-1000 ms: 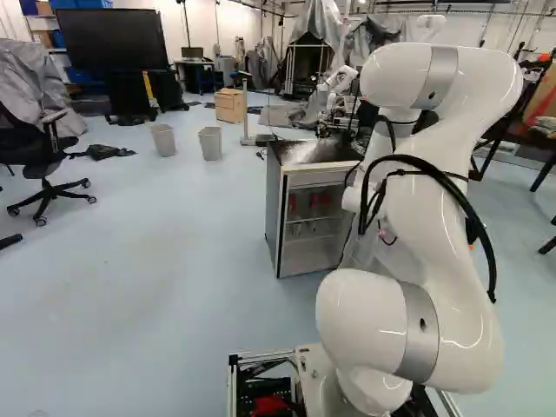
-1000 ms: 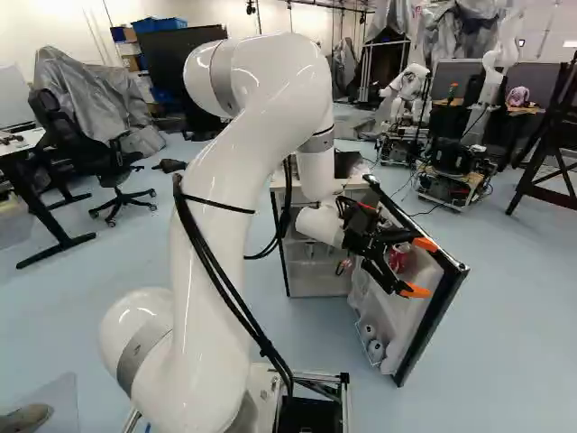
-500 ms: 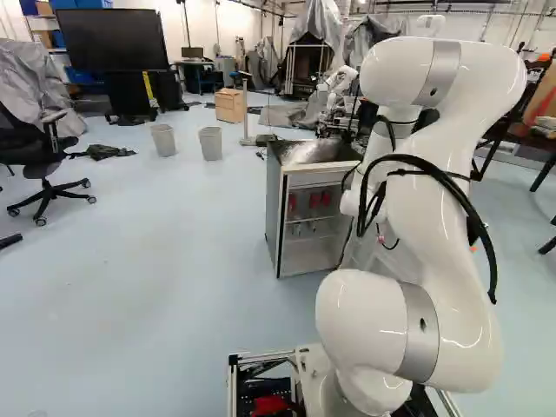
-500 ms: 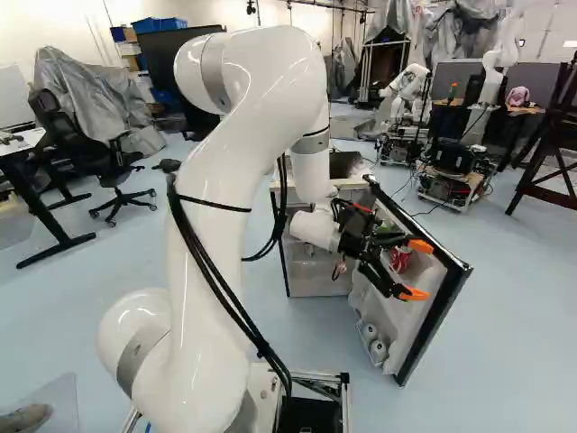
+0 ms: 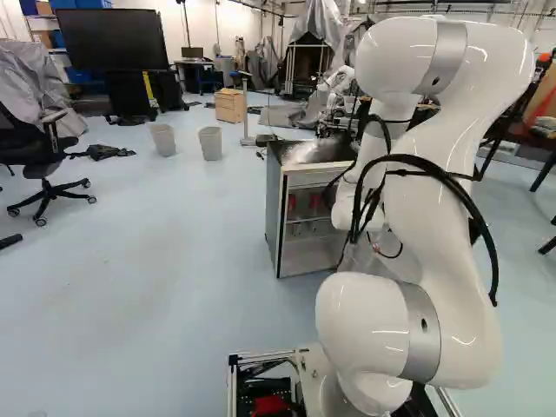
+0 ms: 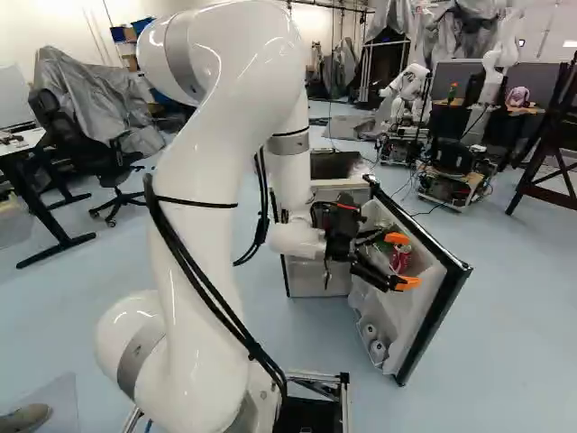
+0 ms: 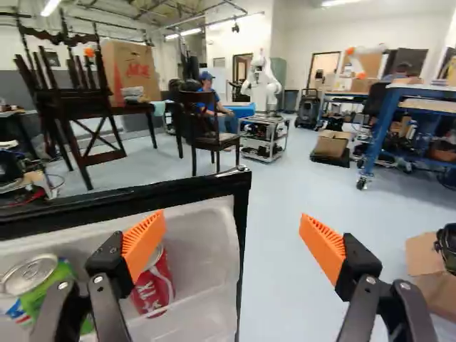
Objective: Grab a drink from the fridge
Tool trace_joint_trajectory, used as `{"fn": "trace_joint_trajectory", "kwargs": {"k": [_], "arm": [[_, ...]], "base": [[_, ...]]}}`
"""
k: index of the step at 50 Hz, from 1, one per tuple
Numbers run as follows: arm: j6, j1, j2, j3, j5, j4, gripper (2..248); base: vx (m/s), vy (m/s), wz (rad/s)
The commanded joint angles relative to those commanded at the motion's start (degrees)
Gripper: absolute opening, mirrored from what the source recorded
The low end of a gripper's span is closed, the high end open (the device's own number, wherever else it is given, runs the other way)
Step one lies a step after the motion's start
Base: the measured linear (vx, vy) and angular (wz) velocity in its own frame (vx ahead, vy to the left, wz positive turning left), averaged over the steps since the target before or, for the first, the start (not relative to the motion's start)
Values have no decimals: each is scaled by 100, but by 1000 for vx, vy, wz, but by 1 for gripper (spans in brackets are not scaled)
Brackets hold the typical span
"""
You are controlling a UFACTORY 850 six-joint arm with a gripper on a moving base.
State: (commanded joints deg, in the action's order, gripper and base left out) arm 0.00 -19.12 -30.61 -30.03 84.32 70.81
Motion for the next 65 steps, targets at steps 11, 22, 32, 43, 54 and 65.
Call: {"fn": "trace_joint_trajectory", "kwargs": {"k": [11, 22, 32, 43, 54, 65], "arm": [[0, 224, 251, 450, 0, -674, 247], [0, 445, 483, 842, 0, -1325, 247], [0, 523, 554, 957, 0, -1942, 247], [0, 531, 562, 969, 0, -2594, 247], [0, 531, 562, 969, 0, -3257, 247], [0, 532, 541, 964, 0, -3919, 247]], "base": [[0, 0, 0], [0, 0, 0], [0, 0, 0], [0, 0, 0], [0, 0, 0], [0, 0, 0]]}}
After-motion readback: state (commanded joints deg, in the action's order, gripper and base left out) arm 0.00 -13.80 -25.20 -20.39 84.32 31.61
